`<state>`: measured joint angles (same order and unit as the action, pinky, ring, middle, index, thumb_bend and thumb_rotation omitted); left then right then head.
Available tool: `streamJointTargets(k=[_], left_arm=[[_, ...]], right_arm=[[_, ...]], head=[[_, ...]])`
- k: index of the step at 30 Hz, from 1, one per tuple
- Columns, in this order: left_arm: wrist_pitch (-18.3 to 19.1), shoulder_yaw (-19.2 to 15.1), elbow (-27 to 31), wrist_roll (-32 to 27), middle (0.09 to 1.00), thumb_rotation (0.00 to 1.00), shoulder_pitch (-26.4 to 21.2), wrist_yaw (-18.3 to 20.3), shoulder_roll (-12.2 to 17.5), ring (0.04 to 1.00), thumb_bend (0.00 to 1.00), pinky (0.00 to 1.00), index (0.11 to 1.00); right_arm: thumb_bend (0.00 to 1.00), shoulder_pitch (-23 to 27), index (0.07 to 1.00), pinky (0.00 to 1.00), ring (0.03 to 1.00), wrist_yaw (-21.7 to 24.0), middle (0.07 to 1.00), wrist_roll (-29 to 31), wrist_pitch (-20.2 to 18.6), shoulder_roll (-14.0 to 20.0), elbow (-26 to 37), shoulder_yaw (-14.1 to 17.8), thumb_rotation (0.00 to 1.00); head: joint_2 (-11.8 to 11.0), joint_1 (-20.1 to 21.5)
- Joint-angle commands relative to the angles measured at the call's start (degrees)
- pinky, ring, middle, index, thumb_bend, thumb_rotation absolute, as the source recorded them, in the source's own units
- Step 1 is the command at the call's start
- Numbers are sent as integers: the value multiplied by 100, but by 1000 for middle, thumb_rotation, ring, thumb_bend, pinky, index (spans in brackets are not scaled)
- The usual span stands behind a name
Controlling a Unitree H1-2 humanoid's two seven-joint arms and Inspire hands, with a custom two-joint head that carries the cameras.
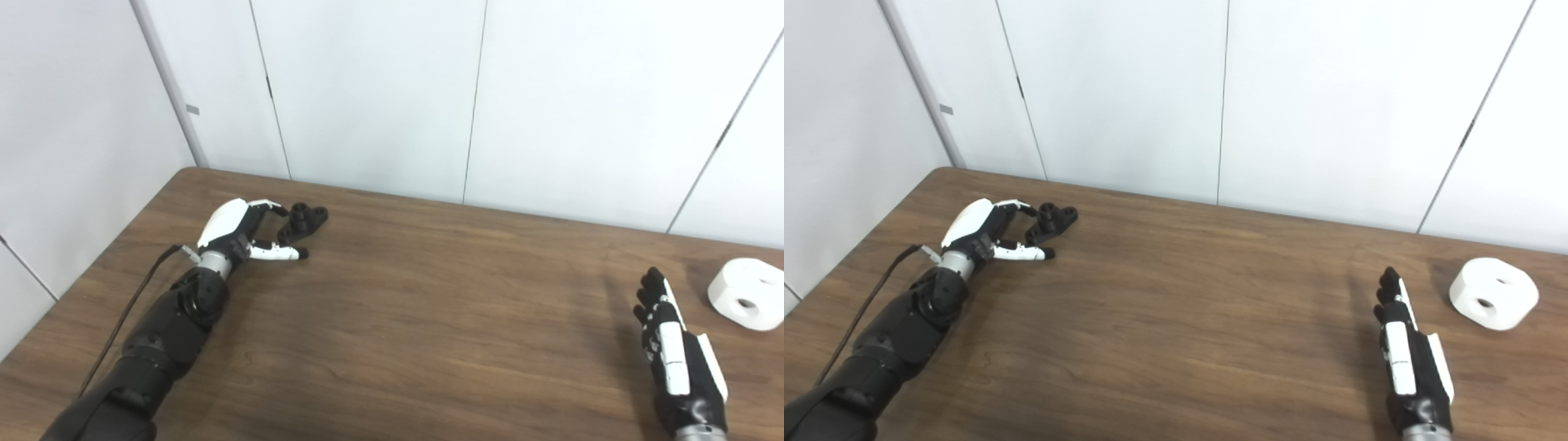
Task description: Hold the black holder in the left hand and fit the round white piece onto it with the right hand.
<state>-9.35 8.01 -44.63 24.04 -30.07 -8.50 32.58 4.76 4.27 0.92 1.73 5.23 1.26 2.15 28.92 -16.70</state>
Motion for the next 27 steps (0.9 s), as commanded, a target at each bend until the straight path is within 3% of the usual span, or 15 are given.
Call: streamJointTargets(k=[1, 24, 25, 26, 27], left_arm=[[-14, 75, -76, -14, 891, 281, -117, 156, -61, 935, 963, 937, 752], [-308, 95, -443, -36, 889, 279, -382, 104, -117, 940, 954, 959, 744], [-398, 94, -512, -9, 879, 253, -408, -7, -128, 933, 939, 949, 711], [-501, 114, -594, 52, 853, 161, -437, -148, -132, 921, 737, 933, 603], [-598, 159, -681, 146, 817, 99, -470, -303, -126, 904, 611, 913, 534]], right_arm=[[516, 90, 1000, 1000, 1000, -3, 1000, 66, 127, -16, 213, -8, 1000], [518, 44, 1000, 1000, 1000, -40, 1000, 22, 171, -35, 216, -38, 1000], [516, 42, 1000, 1000, 1000, -32, 1000, 38, 174, -34, 222, -36, 1000], [516, 41, 1000, 1000, 1000, -29, 1000, 47, 171, -34, 229, -35, 1000], [521, 44, 1000, 1000, 1000, -31, 1000, 47, 191, -34, 232, -33, 1000]], head=[[12, 3], [38, 100], [43, 106], [60, 106], [58, 96]])
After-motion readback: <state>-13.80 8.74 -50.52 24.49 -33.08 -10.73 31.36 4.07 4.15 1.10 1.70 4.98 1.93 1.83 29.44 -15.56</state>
